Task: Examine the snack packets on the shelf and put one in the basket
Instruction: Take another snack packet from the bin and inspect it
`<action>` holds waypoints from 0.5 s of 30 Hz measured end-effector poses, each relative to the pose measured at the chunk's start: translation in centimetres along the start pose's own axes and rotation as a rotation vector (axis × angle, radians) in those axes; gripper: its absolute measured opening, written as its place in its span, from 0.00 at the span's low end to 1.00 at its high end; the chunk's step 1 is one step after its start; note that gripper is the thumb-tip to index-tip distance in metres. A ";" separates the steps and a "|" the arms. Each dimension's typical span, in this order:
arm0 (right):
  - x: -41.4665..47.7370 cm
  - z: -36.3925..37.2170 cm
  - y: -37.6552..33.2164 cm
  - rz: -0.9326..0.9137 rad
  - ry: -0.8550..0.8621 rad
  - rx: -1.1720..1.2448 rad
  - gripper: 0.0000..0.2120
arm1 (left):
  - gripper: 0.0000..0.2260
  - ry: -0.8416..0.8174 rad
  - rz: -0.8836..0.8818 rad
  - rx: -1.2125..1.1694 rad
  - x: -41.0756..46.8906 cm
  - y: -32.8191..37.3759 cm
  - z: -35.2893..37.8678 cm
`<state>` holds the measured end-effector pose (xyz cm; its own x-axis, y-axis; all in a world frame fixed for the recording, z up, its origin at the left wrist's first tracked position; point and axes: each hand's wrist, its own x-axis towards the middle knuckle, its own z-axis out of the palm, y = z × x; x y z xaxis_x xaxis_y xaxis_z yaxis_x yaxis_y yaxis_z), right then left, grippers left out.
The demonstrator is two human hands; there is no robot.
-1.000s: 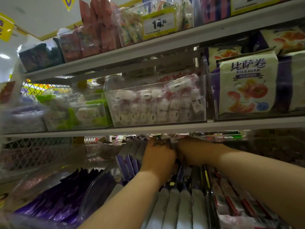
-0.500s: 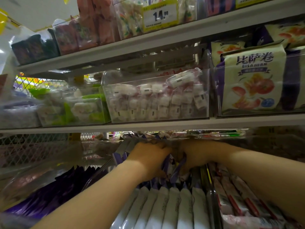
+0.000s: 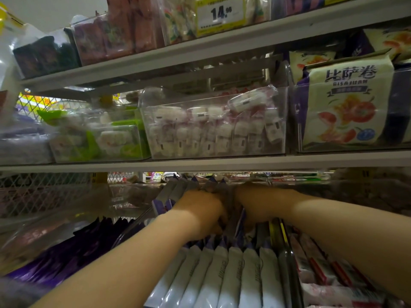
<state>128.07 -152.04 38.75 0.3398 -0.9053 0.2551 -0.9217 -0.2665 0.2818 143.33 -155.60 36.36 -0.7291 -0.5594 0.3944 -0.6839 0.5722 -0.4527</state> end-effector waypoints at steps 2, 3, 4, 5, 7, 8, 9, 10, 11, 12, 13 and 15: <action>0.2 0.1 -0.1 0.019 -0.020 -0.030 0.20 | 0.13 0.053 -0.006 -0.090 -0.1 -0.4 0.4; 0.2 0.2 -0.1 0.021 -0.034 -0.057 0.21 | 0.15 0.088 -0.012 -0.138 -0.2 -0.8 0.8; 0.2 0.3 0.0 0.025 -0.046 -0.078 0.22 | 0.17 0.123 -0.021 -0.187 -0.4 -1.2 1.1; 0.1 0.3 0.2 0.031 -0.060 -0.081 0.23 | 0.20 0.150 -0.033 -0.234 -0.6 -1.6 1.3; -0.3 0.4 0.4 0.047 -0.083 -0.061 0.25 | 0.23 0.170 -0.051 -0.292 -1.1 -2.3 1.8; -0.4 0.5 0.3 0.050 -0.077 -0.063 0.24 | 0.25 0.164 -0.057 -0.295 -1.4 -2.5 2.0; -0.4 0.7 0.2 0.045 -0.069 -0.080 0.22 | 0.26 0.152 -0.061 -0.291 -1.6 -2.6 2.1; -0.4 0.8 -0.1 0.033 -0.068 -0.102 0.20 | 0.27 0.142 -0.068 -0.283 -1.7 -2.6 2.2; -0.3 0.8 -0.4 0.017 -0.081 -0.124 0.18 | 0.28 0.138 -0.077 -0.271 -1.8 -2.5 2.2; -0.2 0.7 -0.6 -0.001 -0.119 -0.133 0.16 | 0.28 0.139 -0.088 -0.254 -1.8 -2.4 2.3; -0.2 0.4 -0.8 -0.023 -0.178 -0.126 0.15 | 0.28 0.143 -0.099 -0.237 -1.8 -2.2 2.3; -0.4 -0.8 -0.6 -0.066 -0.270 -0.058 0.14 | 0.27 0.160 -0.127 -0.215 -1.7 -1.6 2.2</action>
<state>128.63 -151.31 39.19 0.3293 -0.9440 -0.0193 -0.8845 -0.3156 0.3436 145.73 -156.94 34.65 -0.6203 -0.5428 0.5662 -0.7480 0.6267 -0.2187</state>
